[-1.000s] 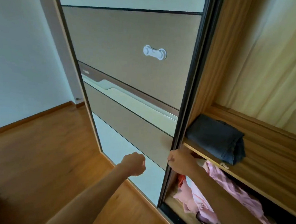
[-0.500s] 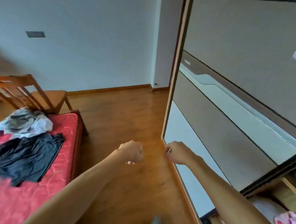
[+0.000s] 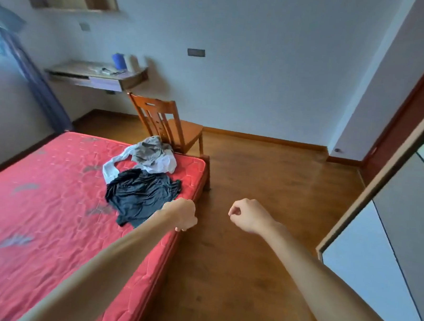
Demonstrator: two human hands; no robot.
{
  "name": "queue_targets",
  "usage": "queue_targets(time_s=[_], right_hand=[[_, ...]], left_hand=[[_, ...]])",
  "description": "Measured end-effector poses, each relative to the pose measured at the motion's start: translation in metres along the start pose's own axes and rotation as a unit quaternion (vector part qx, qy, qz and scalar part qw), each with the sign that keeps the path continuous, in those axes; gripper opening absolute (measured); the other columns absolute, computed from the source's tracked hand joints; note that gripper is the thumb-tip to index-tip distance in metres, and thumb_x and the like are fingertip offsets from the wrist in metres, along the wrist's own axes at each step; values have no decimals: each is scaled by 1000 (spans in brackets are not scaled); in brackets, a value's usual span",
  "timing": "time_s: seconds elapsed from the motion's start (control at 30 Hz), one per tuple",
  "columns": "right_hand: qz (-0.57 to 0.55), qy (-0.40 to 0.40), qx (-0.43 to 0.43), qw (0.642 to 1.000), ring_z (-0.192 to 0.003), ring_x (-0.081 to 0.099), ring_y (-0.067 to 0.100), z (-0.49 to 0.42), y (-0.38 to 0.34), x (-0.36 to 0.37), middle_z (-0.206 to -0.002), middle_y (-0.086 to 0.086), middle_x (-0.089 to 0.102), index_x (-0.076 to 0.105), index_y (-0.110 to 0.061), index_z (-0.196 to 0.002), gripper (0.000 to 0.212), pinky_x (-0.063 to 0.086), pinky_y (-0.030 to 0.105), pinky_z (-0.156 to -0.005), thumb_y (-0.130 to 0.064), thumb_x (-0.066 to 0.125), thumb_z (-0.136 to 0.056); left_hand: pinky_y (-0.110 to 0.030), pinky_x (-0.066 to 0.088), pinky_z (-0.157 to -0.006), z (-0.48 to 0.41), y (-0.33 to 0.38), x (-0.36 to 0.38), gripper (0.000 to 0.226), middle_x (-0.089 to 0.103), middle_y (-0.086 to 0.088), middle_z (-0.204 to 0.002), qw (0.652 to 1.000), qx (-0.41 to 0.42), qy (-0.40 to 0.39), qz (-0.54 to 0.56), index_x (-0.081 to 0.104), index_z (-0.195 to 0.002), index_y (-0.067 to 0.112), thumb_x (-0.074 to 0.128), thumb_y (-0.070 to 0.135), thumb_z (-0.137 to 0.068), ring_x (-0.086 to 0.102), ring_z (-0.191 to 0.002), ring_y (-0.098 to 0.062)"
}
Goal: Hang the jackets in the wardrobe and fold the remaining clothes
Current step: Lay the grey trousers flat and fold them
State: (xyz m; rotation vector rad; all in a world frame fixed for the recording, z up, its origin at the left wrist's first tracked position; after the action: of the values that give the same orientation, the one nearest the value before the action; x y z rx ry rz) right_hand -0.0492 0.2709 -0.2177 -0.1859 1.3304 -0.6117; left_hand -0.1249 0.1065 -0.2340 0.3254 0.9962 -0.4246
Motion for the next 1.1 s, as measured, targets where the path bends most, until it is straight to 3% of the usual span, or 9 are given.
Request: queue_targets(time_s=[0.23, 0.37, 0.4, 0.53, 0.77, 0.9, 1.03, 1.1], right_hand=[[22, -53, -92, 994, -103, 65, 21, -94, -66, 4, -113, 0, 70, 73, -23, -103, 21, 54, 37, -91, -25, 57, -90], [38, -97, -124, 987, -104, 65, 21, -142, -100, 26, -113, 0, 71, 73, -23, -104, 23, 53, 35, -91, -25, 56, -88], [43, -105, -132, 985, -103, 66, 20, -155, -109, 33, -111, 0, 72, 74, -23, -102, 23, 53, 35, -90, -24, 56, -88], [60, -139, -149, 977, -100, 67, 20, -211, -143, 61, -108, -1, 72, 74, -23, -101, 23, 54, 35, -89, -24, 56, -87], [107, -182, -160, 964, -97, 69, 19, -331, -207, 97, -103, -1, 74, 76, -25, -94, 24, 56, 38, -90, -21, 56, -81], [125, -189, -149, 963, -96, 69, 20, -388, -239, 99, -103, 0, 75, 76, -25, -94, 26, 56, 38, -90, -23, 55, -78], [147, -191, -152, 958, -99, 67, 22, -433, -266, 96, -107, 2, 72, 74, -24, -99, 27, 56, 37, -88, -19, 54, -82], [160, -195, -148, 956, -98, 65, 23, -456, -273, 96, -108, 2, 70, 72, -23, -102, 27, 56, 36, -84, -20, 53, -84]], left_hand=[[-25, 55, -51, -31, -90, -12, 27, 64, 1, -51, 992, -108, 9, 64, 71, -69, 10, 48, 16, -81, 62, -43, -15], [-33, 62, -62, -45, -144, -3, 28, 70, -3, -62, 985, -146, -26, 92, 76, -82, 7, 48, 10, -80, 72, -60, -20], [-36, 63, -64, -49, -158, -3, 28, 68, -2, -59, 982, -156, -25, 102, 76, -83, 6, 49, 11, -81, 69, -56, -20], [-38, 63, -64, -70, -214, -4, 26, 67, 0, -61, 971, -196, -13, 134, 73, -83, 7, 48, 15, -84, 59, -45, -17], [-38, 63, -61, -136, -321, -25, 28, 77, -6, -76, 964, -216, -26, 156, 75, -88, 4, 49, 14, -85, 73, -61, -21], [-36, 64, -63, -175, -367, -49, 30, 76, -4, -80, 956, -214, -53, 192, 74, -90, 7, 49, 22, -84, 74, -64, -21], [-26, 57, -50, -216, -399, -70, 35, 77, -6, -82, 954, -202, -63, 212, 75, -91, 7, 42, 19, -86, 69, -54, -17], [-24, 54, -49, -236, -406, -75, 37, 77, -10, -84, 952, -195, -76, 222, 75, -93, 3, 42, 18, -87, 70, -58, -19]])
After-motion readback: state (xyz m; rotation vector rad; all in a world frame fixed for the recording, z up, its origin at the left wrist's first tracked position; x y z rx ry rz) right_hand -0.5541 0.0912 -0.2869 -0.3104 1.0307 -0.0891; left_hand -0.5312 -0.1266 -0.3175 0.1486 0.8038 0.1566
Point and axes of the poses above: each hand's wrist, its own z-axis away from the middle knuckle, its own x-axis out of the palm, y = z × x, the point moved 10 cm from there along -z, towards the middle knuckle
